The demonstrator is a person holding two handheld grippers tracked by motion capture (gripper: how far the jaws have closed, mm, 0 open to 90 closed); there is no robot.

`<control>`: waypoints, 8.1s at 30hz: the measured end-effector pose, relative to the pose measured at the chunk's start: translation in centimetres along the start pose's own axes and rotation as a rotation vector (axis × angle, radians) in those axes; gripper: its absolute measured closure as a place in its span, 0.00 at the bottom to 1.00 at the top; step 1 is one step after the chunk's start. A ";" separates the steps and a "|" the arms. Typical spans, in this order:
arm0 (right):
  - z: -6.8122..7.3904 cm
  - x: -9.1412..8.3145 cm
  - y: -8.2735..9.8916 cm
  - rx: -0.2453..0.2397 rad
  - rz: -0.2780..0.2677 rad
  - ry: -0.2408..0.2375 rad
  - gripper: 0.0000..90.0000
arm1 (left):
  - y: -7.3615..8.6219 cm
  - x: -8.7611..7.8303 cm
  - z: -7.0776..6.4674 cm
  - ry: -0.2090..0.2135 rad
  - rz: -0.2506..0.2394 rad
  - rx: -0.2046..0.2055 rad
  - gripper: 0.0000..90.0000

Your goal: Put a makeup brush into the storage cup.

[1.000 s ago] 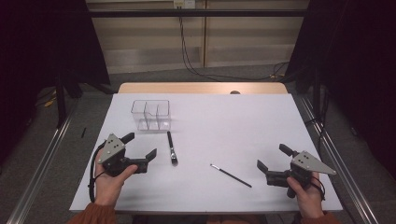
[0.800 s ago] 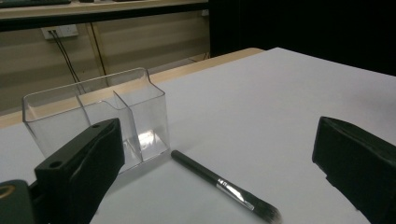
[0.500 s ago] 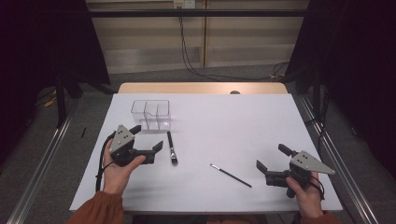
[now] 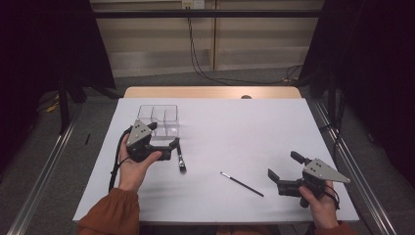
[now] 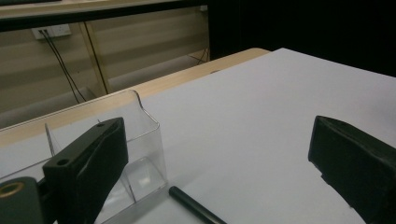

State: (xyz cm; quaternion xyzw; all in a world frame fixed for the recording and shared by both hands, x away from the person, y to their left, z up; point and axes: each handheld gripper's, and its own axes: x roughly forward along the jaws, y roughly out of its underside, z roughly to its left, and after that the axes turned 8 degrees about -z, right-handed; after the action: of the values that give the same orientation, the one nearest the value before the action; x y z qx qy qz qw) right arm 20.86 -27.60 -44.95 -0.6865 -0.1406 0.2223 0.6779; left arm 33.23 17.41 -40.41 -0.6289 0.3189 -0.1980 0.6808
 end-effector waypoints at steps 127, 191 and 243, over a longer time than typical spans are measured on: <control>0.4 0.8 0.4 -0.046 0.085 -0.042 0.00 | 2.1 11.1 -1.4 -0.037 1.128 -0.117 0.85; 0.3 0.8 0.4 -0.045 0.084 -0.039 0.00 | 0.6 6.1 1.1 0.115 0.634 -0.139 0.87; 0.6 0.8 0.3 -0.044 0.066 -0.069 0.00 | -0.1 0.5 -1.5 0.346 0.236 -0.139 0.87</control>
State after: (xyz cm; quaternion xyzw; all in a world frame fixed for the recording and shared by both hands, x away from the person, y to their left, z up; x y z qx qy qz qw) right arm 21.20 -26.73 -45.36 -0.6974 -0.1461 0.2648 0.6497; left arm 32.63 15.97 -40.43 -0.5896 0.5152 -0.1995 0.5893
